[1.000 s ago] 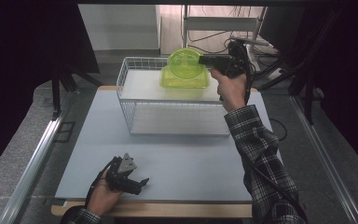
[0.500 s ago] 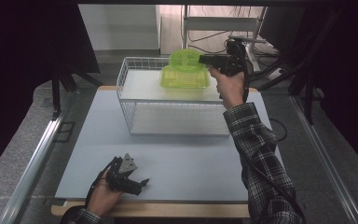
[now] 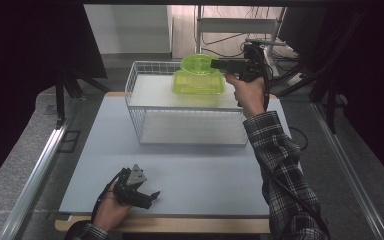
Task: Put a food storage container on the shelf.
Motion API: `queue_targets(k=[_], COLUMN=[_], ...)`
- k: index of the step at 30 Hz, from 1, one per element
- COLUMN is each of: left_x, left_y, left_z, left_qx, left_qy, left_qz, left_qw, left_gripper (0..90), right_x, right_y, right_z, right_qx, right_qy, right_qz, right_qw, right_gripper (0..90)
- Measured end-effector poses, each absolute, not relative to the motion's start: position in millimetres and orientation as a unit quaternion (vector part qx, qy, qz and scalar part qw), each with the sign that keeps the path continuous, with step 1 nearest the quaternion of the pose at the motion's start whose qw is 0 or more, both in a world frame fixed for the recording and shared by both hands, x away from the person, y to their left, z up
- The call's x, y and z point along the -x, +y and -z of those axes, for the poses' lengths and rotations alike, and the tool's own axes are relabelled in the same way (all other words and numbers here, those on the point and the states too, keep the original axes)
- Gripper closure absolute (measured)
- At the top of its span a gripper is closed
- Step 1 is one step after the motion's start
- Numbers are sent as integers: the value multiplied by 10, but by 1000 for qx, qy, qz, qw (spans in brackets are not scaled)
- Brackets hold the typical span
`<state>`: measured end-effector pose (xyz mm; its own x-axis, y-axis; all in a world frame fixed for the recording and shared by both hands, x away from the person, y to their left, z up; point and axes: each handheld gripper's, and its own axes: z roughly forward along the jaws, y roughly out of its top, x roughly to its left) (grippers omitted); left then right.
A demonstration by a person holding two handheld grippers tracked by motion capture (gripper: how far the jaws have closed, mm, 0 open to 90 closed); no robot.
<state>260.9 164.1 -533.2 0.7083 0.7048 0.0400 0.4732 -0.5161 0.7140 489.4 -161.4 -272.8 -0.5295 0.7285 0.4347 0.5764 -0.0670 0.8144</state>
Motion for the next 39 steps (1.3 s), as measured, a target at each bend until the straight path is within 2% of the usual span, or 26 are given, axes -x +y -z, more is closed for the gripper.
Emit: queue_targets(k=[21, 39], left_x=[-2611, -2611], left_y=[1631, 1635], left_z=[5341, 5339], left_qx=[-858, -857], left_qy=[342, 342], left_qz=[-162, -163], left_qw=[347, 349], left_gripper=[46, 45], right_x=[-4649, -4423], right_y=[-1713, -1790], right_z=[2749, 2890], right_qx=[-427, -402], right_qy=[712, 734], right_qz=[-553, -541], right_qw=[69, 85], right_gripper=[232, 152])
